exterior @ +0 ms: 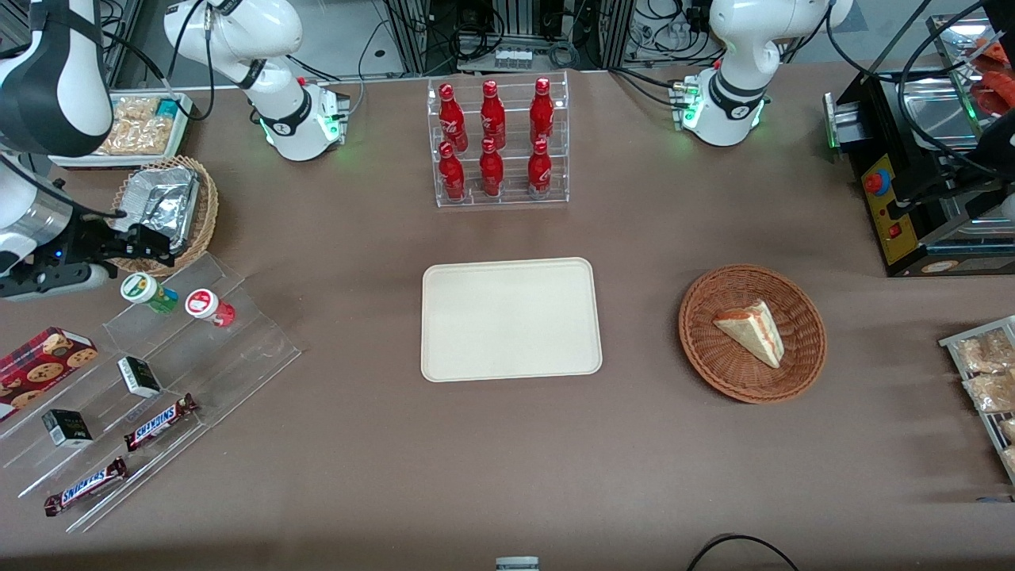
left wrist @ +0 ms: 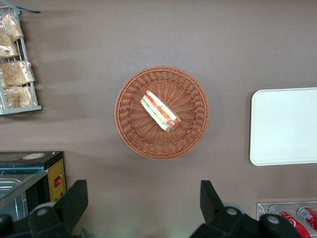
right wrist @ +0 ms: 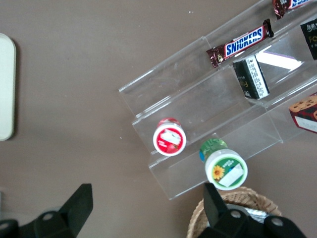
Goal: Place green gum on tray
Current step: 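Lower the open right gripper over the green-lidded gum tub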
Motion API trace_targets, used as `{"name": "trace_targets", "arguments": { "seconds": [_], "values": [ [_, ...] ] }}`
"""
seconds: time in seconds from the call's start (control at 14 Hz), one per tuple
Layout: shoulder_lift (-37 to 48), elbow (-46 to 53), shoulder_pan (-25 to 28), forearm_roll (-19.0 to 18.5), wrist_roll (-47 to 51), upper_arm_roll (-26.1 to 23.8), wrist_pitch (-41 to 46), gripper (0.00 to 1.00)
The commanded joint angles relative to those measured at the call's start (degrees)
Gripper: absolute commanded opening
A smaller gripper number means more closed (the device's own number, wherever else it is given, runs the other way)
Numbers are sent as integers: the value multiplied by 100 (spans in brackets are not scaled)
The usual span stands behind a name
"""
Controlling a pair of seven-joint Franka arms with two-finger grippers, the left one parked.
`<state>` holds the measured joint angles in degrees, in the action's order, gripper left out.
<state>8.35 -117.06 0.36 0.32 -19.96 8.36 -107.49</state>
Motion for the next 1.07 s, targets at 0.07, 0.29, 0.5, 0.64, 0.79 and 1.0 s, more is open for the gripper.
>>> {"name": "trace_targets", "arguments": {
  "seconds": [0.07,0.29,0.5,0.64,0.79,1.0],
  "values": [
    [561,-974,-131,-32,-1419,244,-832,99],
    [562,-1327,-141,-41,-2387,630,-1413,99],
    [501,-1608,-141,-41,-2776,877,-1966,99],
    [404,-1732,-132,-32,-2829,957,-2231,99],
    [281,-1732,-123,-32,-2829,957,-2354,99],
    [97,-1750,-106,-32,-2856,957,-2626,99]
  ]
}}
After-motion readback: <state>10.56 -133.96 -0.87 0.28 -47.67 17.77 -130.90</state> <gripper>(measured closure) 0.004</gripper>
